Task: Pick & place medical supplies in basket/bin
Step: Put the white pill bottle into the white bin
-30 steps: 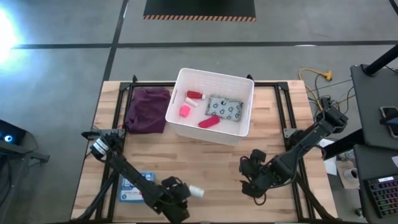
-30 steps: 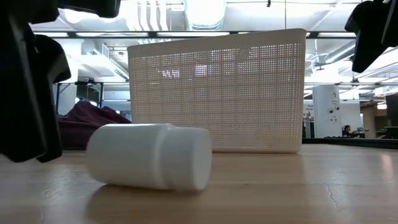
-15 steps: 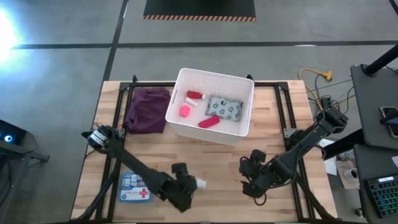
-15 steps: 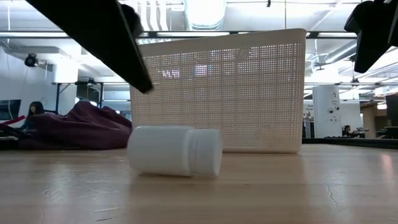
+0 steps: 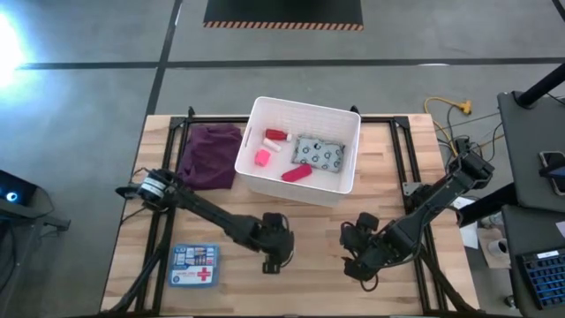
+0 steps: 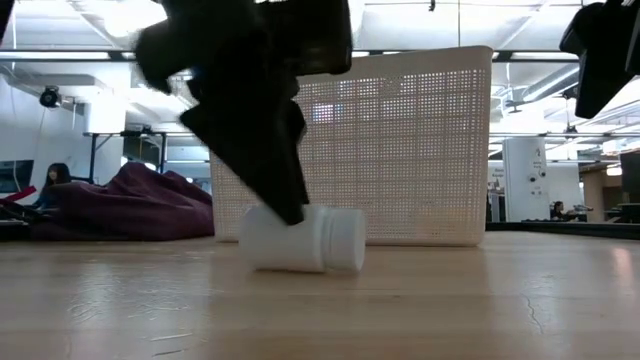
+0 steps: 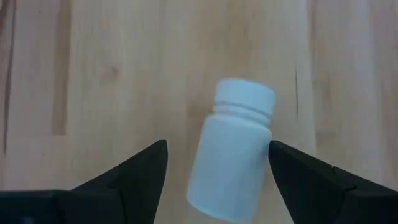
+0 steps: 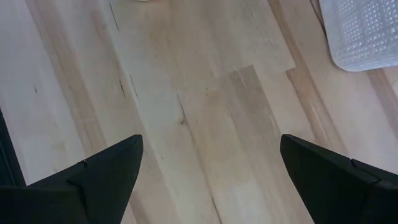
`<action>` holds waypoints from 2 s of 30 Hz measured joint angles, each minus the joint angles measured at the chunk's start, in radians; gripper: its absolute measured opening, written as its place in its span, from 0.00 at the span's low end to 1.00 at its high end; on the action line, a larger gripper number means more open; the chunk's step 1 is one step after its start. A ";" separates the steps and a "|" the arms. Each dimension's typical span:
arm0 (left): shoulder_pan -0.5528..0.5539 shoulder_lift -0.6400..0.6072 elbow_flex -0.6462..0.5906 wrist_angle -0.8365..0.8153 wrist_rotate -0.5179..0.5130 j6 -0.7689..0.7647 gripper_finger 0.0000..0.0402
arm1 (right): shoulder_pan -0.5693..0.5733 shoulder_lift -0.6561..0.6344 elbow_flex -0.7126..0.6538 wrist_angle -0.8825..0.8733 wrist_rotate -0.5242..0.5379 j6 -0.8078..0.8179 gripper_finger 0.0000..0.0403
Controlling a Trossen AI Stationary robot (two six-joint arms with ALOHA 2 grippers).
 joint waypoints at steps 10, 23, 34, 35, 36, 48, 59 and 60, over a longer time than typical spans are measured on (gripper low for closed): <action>-0.004 0.000 -0.036 0.084 0.012 0.043 0.58 | 0.003 0.000 0.000 -0.026 0.007 0.004 0.92; -0.013 0.000 -0.086 0.112 0.015 -0.158 0.55 | 0.003 0.000 0.000 -0.029 0.009 0.018 0.92; -0.020 0.000 -0.089 0.122 -0.003 -0.157 0.48 | 0.003 0.000 0.000 -0.029 0.009 0.022 0.92; -0.020 0.000 -0.092 0.131 -0.003 -0.157 0.46 | 0.003 0.000 0.000 -0.029 0.009 0.022 0.92; -0.020 0.000 -0.098 0.145 -0.003 -0.157 0.45 | 0.003 0.000 0.000 -0.029 0.009 0.022 0.92; -0.031 -0.028 -0.034 0.168 -0.003 -0.204 0.42 | 0.003 0.000 0.000 -0.029 0.009 0.024 0.92; -0.074 -0.170 0.365 -0.212 -0.430 -0.089 0.41 | 0.015 -0.039 0.000 -0.031 0.067 -0.001 0.92; -0.061 -0.175 0.405 -0.277 -0.495 -0.070 0.41 | 0.015 -0.047 0.000 -0.034 0.075 0.000 0.92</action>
